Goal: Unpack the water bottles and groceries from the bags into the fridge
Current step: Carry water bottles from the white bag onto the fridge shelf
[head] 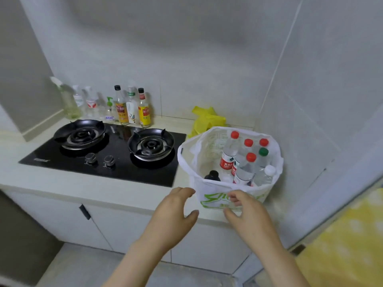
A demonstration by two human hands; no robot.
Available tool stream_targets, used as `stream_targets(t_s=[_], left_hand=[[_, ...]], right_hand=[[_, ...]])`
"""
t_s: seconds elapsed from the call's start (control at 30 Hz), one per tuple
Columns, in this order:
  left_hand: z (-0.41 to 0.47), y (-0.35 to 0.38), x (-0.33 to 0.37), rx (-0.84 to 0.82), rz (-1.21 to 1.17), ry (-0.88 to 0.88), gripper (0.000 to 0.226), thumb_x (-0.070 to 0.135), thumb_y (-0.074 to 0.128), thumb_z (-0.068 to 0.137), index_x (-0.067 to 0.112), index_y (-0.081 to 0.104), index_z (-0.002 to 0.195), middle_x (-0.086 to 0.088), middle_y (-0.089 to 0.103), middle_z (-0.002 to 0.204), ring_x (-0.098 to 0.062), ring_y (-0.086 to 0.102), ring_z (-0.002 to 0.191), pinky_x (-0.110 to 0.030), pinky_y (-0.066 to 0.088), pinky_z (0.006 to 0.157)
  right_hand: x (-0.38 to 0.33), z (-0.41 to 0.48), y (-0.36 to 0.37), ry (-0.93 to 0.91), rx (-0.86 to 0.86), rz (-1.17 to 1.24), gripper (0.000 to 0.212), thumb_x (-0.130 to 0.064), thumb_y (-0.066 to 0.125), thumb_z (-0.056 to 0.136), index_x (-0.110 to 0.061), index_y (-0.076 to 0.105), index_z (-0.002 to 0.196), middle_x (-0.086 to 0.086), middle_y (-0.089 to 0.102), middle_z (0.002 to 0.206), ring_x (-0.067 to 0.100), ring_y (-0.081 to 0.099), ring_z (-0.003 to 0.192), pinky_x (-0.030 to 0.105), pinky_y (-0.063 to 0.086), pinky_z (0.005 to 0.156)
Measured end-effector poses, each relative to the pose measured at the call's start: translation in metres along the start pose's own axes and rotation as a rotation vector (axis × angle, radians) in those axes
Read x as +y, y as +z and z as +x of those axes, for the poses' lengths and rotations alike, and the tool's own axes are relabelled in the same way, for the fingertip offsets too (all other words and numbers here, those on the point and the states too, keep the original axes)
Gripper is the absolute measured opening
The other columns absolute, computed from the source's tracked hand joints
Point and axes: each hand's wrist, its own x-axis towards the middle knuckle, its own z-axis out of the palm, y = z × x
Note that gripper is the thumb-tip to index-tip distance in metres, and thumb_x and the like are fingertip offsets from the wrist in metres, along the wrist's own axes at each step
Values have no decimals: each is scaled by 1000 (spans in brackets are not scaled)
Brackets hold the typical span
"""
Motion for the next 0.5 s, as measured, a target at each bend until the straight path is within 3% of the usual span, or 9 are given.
stream_targets(t_s=[0.33,0.5], left_hand=[[126,-8,-15,-43,-57,101,44,29,59,88,27,48,131,15,52,125,1,50,109,-12,38,91],[170,4,-17,-97,-85,115,44,29,61,88,27,49,130,14,52,124,1,50,109,-15,40,93]], right_hand=[[5,100,-4,130,83,20,34,-21,66,84,-23,59,118,-12,60,108,6,58,99,23,47,87],[21,133,-12,181,135,4,39,-23,65,87,-23,54,124,-14,56,114,7,55,108,22,43,89]])
